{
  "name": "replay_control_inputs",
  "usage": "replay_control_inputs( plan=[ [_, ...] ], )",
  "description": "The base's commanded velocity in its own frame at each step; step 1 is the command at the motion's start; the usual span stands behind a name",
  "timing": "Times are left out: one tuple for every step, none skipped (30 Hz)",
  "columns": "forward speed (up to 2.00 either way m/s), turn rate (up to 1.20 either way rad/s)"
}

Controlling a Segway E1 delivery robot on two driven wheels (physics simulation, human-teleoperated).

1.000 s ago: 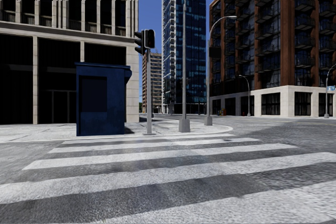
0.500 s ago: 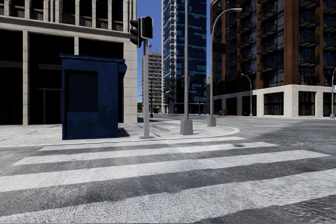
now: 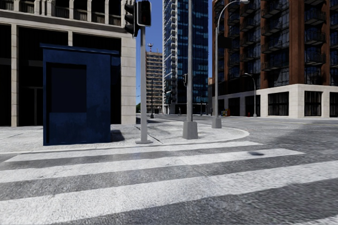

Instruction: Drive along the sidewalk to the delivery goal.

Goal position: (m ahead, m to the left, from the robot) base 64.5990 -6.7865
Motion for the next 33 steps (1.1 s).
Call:
replay_control_inputs(
  plan=[
    [1.48, 0.00],
    [1.48, 0.00],
    [1.48, 0.00],
    [1.48, 0.00],
    [1.47, 0.00],
    [1.47, 0.00],
    [1.47, -0.42],
    [1.47, -0.55],
    [1.47, -0.60],
    [1.47, -0.62],
    [1.47, -0.62],
    [1.47, -0.62],
    [1.47, -0.61],
    [1.47, -0.02],
    [1.47, 0.00],
    [1.47, 0.00],
    [1.47, 0.00],
    [1.47, 0.00],
    [1.47, 0.00],
    [1.47, 0.00],
    [1.47, 0.00],
    [1.47, 0.00],
    [1.47, 0.00],
    [1.47, 0.00],
    [1.47, 0.00],
    [1.47, 0.00],
    [1.47, 0.00],
    [1.47, 0.00],
    [1.47, 0.00],
    [1.47, 0.00],
    [1.47, 0.00],
    [1.47, 0.00],
    [1.47, 0.00]
  ],
)
